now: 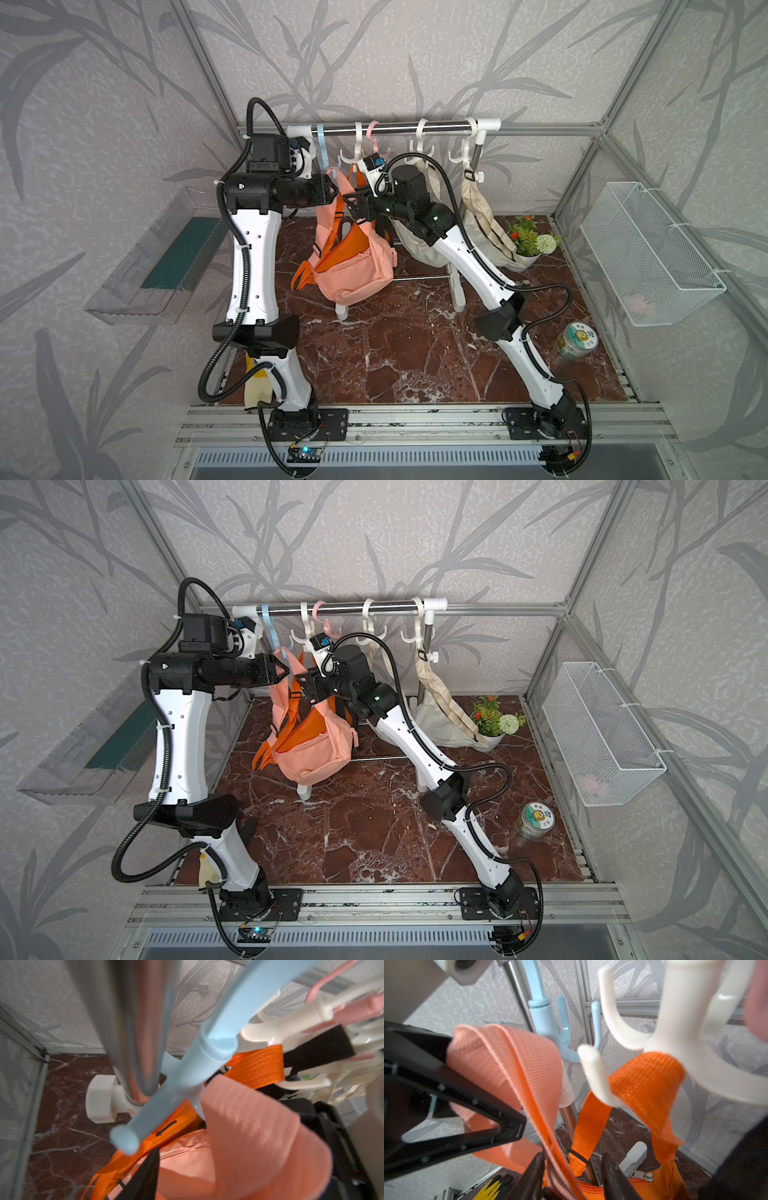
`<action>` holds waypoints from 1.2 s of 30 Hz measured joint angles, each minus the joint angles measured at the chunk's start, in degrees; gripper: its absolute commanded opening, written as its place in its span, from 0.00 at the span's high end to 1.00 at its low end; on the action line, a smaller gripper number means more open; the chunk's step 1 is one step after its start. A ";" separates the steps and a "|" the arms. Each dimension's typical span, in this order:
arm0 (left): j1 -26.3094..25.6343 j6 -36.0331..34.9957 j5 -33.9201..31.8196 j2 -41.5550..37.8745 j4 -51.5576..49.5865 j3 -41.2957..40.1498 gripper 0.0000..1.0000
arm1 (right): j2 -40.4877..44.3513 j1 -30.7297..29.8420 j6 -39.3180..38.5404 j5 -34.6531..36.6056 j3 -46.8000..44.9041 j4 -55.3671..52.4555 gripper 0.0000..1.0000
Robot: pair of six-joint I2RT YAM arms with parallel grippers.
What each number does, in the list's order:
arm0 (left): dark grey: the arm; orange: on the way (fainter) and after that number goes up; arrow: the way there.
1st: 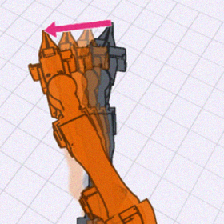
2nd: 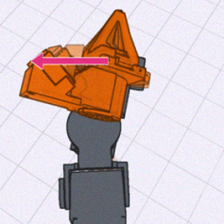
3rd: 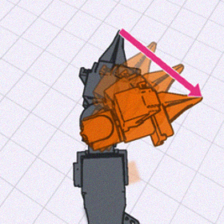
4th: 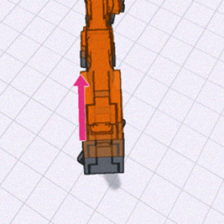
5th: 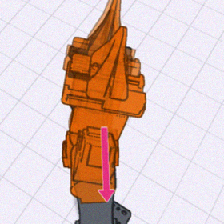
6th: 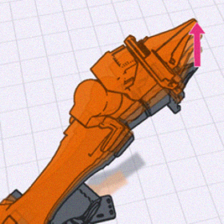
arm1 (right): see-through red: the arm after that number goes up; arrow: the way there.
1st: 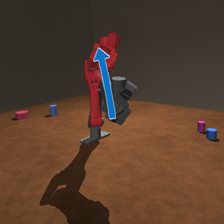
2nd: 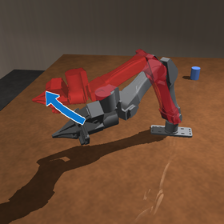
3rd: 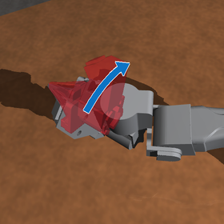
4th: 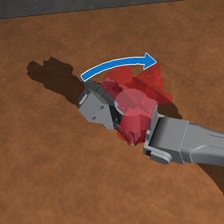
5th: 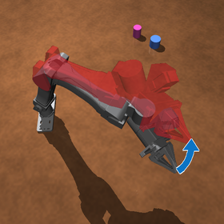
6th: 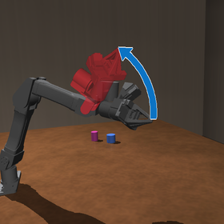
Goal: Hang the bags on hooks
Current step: Hang the bag on the hook, then reset both arms
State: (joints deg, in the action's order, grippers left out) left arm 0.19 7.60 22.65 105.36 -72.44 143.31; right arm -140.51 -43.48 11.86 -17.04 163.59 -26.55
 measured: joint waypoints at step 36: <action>0.20 -1.55 -17.57 -63.25 83.34 -116.32 0.01 | 74.55 23.71 -12.83 26.47 -121.07 24.90 0.01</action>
State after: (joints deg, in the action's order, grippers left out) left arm 0.38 6.04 5.08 42.11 10.90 26.98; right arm -65.95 -19.77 -0.97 9.43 42.52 -1.65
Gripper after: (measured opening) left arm 0.993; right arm 0.992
